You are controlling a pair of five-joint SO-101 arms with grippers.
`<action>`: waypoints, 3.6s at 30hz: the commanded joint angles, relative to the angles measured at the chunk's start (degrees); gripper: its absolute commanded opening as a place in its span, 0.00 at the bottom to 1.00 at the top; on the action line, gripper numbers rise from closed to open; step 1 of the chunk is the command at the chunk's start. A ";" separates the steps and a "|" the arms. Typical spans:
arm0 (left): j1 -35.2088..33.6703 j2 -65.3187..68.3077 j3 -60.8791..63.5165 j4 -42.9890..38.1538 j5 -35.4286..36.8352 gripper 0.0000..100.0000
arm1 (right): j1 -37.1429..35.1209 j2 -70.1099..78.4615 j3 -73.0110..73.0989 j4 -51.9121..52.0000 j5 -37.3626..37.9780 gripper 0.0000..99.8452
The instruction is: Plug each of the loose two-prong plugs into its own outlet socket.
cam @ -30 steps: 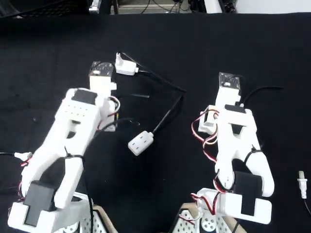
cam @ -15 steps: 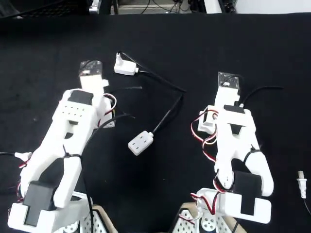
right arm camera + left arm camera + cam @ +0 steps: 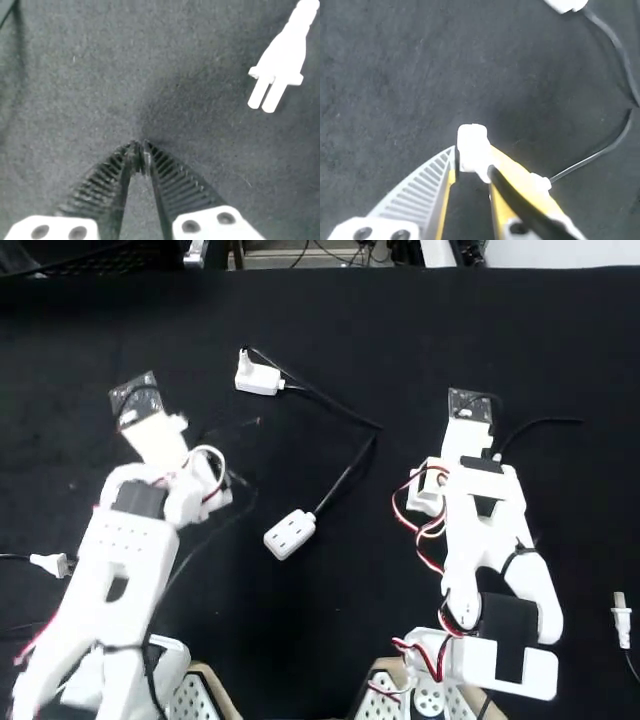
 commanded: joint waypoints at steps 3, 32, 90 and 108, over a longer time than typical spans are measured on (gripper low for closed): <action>-1.36 -10.55 6.55 -3.60 -1.05 0.03 | -0.79 -0.04 -0.13 -0.79 0.00 0.01; 6.46 31.38 -21.41 13.36 -74.73 0.03 | -0.88 5.14 -2.95 -1.85 0.00 0.01; 29.67 31.38 -31.60 -3.69 -80.44 0.03 | 8.18 -13.76 -4.79 6.33 2.90 0.01; 27.12 -11.16 6.37 -33.49 -70.77 0.03 | 16.00 21.23 -36.44 19.16 -3.60 0.01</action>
